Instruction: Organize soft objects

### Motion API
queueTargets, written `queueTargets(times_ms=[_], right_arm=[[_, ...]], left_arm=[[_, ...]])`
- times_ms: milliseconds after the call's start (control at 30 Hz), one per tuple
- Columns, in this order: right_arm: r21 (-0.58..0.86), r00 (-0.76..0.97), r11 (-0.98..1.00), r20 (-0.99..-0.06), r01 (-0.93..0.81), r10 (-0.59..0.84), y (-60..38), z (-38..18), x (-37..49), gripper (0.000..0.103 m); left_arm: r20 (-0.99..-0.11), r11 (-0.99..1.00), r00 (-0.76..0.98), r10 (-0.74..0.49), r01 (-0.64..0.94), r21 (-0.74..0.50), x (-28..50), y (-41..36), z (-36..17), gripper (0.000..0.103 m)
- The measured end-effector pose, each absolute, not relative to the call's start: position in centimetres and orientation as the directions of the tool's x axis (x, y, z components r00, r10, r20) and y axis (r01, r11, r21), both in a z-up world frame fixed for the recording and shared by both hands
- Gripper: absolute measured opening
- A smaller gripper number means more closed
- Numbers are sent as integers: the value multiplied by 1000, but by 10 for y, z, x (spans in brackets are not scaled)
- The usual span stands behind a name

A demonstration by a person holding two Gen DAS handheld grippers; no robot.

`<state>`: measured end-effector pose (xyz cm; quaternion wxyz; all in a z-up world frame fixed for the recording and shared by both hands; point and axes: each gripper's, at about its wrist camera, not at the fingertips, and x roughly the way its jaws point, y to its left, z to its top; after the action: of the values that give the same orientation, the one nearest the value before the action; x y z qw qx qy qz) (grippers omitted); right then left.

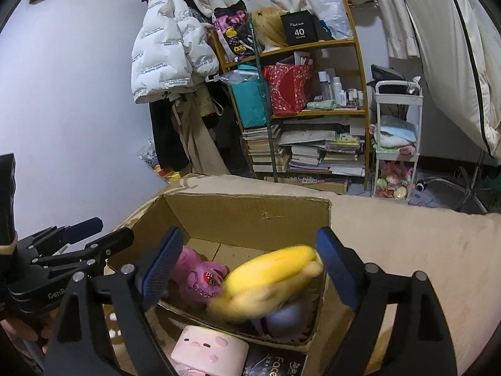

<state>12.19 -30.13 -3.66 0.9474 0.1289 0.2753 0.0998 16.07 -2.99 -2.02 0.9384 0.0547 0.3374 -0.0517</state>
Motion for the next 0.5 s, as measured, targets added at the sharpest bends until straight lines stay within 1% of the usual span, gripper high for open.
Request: queueTargets(times_ms=[33, 67, 100, 133, 233, 300, 433, 500], right_arm=[[298, 828, 947, -498, -115, 258, -302, -36, 120, 99], [295, 827, 949, -503, -111, 253, -302, -35, 119, 100], [292, 825, 950, -507, -110, 251, -302, -34, 117, 102], [291, 823, 950, -509, -111, 252, -301, -32, 115, 103], [284, 822, 952, -511, -112, 250, -300, -29, 108, 103], [278, 821, 954, -515, -112, 247, -298, -26, 102, 103], [268, 819, 959, -528, -89, 224, -298, -23, 92, 103], [267, 815, 960, -535, -88, 223, -297, -22, 86, 103]], left_arm=[[-639, 989, 767, -59, 131, 65, 159, -28, -19, 70], [-638, 990, 768, -56, 124, 63, 157, -27, -18, 75], [-634, 991, 771, -54, 120, 62, 154, -26, -17, 78], [-631, 991, 774, -52, 118, 62, 152, -25, -16, 78], [-634, 991, 772, -46, 116, 69, 145, -22, -14, 81], [-641, 991, 766, -50, 117, 63, 141, -20, -12, 89], [-637, 992, 769, -57, 114, 48, 129, -16, -5, 91], [-637, 993, 769, -55, 109, 46, 122, -15, -2, 96]])
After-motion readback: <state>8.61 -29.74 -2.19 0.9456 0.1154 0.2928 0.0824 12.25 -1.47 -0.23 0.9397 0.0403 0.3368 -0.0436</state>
